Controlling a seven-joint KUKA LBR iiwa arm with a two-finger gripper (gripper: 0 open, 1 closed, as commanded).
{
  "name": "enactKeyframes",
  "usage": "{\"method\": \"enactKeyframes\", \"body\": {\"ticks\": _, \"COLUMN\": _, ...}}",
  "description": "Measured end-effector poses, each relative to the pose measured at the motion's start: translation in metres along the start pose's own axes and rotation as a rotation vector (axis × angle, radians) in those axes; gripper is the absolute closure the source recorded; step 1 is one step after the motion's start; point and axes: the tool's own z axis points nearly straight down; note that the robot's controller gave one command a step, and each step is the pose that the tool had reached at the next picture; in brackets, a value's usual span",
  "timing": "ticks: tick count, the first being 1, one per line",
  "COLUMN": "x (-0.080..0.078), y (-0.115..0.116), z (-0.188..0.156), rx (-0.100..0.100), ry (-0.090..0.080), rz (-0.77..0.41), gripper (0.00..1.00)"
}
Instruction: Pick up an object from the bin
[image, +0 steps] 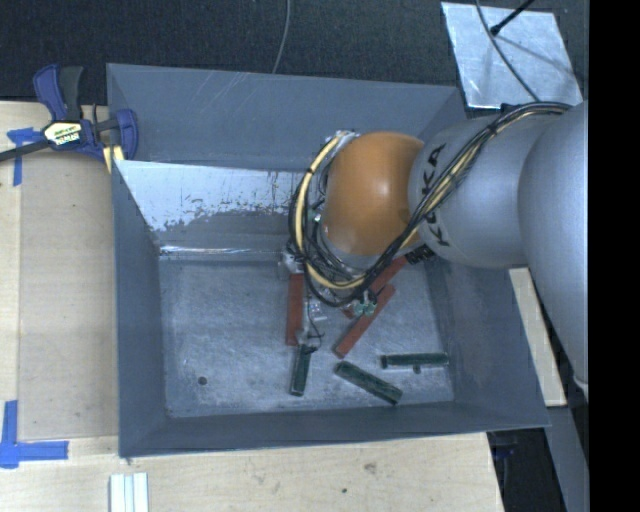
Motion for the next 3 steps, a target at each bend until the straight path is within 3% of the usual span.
{"method": "enactKeyframes", "body": {"ticks": 1, "x": 0.017, "y": -0.063, "z": 0.012, "rx": 0.000, "ry": 0.005, "rz": 0.085, "gripper": 1.00}}
{"method": "enactKeyframes", "body": {"ticks": 2, "x": 0.017, "y": -0.063, "z": 0.012, "rx": 0.000, "ry": 0.005, "rz": 0.085, "gripper": 1.00}}
{"method": "enactKeyframes", "body": {"ticks": 3, "x": 0.006, "y": -0.063, "z": -0.099, "rx": 0.000, "ry": 0.008, "rz": 0.043, "gripper": 1.00}}
